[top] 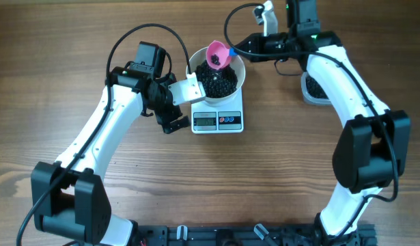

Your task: Scoop item into bowl and weigh 150g on scale

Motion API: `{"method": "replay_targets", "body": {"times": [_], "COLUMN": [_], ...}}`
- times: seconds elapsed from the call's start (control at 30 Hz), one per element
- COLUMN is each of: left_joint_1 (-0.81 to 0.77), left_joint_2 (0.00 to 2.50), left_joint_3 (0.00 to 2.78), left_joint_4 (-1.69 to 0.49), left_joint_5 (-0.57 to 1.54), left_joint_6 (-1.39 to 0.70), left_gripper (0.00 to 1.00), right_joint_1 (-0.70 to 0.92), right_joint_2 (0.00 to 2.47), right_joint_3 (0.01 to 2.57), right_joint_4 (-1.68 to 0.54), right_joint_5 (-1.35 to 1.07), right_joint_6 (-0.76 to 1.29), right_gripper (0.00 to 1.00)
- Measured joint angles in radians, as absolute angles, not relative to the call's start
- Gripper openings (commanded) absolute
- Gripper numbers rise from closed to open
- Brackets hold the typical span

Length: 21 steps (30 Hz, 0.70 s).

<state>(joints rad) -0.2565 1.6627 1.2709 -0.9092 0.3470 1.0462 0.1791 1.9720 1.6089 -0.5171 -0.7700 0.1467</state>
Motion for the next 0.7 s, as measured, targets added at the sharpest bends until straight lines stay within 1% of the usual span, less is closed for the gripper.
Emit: {"method": "replay_targets", "body": {"times": [0.3,0.53,0.63,0.7], "left_joint_1": [-0.257,-0.257,-0.257,-0.257], "left_joint_2": [1.663,1.663,1.663,1.663], "left_joint_3": [1.271,1.271,1.271,1.271], "left_joint_4": [-0.909,-0.909,-0.909,-0.909], "left_joint_5": [0.347,0.347,0.347,0.347], "left_joint_6": [1.047,1.047,1.047,1.046], "left_gripper": [1.0,1.0,1.0,1.0], "right_joint_1": [0.081,0.056,0.055,0.044], "right_joint_2": [1.817,1.808,1.808,1.808], "right_joint_3": [1.61,1.61,1.61,1.61], "right_joint_4": [-0.516,-0.521,-0.562,-0.606], "right_joint_5": [-0.783,-0.781,-0.73,-0.646], "right_joint_6": [0.127,0.126,0.126,0.147], "right_gripper": [0.04,0.04,0.04,0.04]}}
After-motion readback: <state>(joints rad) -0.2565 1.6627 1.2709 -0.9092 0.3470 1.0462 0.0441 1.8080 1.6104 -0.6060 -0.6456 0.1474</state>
